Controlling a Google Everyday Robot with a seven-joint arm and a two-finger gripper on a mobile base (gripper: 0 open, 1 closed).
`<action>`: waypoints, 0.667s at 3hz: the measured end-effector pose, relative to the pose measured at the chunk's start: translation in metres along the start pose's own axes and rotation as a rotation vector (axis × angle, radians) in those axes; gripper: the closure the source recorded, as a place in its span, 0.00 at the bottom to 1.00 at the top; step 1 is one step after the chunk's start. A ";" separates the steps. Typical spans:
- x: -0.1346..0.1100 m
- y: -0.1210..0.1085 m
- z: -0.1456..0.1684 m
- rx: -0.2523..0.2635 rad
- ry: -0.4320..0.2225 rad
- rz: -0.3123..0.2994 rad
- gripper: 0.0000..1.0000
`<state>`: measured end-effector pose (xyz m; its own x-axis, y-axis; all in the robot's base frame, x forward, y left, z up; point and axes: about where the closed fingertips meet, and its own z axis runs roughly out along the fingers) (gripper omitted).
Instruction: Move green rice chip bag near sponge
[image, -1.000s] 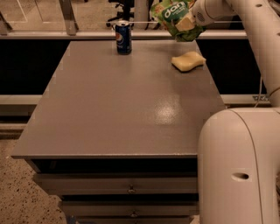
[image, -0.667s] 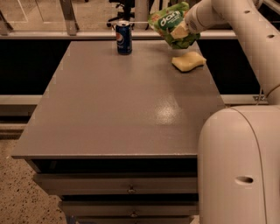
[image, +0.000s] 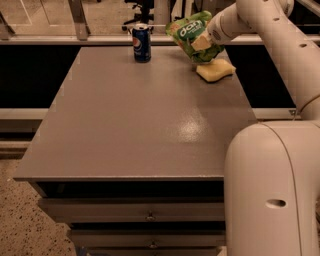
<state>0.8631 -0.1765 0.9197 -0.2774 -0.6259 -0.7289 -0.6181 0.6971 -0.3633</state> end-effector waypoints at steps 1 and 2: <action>0.006 0.003 0.003 -0.037 0.015 0.011 0.52; 0.010 0.007 0.006 -0.072 0.031 0.008 0.21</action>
Offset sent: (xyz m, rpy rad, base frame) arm 0.0068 -0.0088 -0.0016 0.0044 0.0849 0.0520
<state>0.8601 -0.1759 0.9067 -0.3050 -0.6316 -0.7128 -0.6664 0.6762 -0.3140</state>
